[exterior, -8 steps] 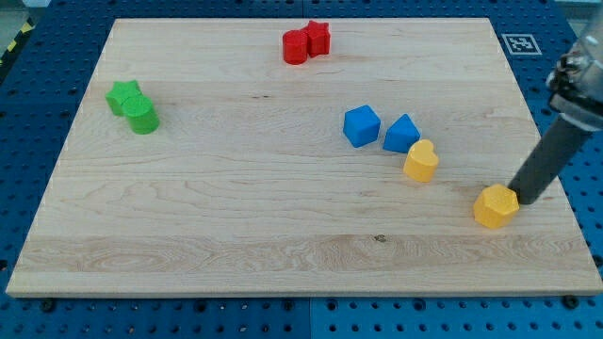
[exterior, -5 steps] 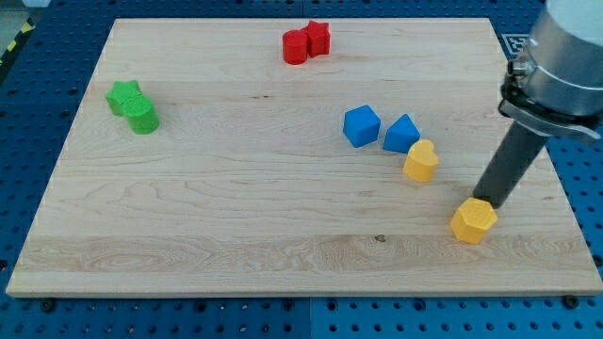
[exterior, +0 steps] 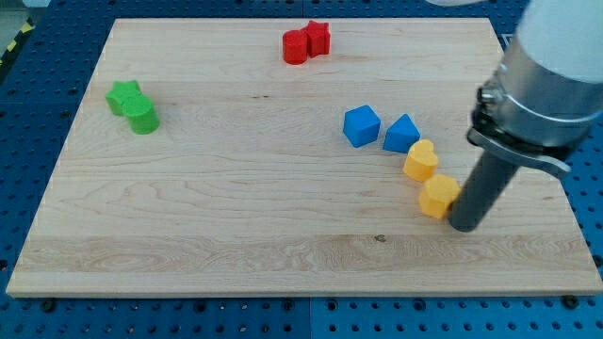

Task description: Slide the yellow hexagon closer to the yellow heart

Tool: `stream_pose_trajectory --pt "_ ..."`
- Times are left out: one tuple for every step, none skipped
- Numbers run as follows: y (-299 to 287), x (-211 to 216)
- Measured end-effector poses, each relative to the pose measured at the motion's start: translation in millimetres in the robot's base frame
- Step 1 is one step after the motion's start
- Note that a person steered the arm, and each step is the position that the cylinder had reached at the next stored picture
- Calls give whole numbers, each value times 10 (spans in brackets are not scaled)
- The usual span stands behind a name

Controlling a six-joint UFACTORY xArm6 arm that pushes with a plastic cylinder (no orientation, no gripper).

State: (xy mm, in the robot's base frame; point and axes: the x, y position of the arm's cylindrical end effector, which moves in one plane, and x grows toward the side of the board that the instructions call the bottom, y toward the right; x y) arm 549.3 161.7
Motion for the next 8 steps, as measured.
stream_pose_trajectory --pt "-53 -8" --pt "-147 -72" --pt "-148 -72" --pt "-148 -47" --pt "-128 -41" --pt "185 -41" --pt "177 -135" --pt "6 -168"
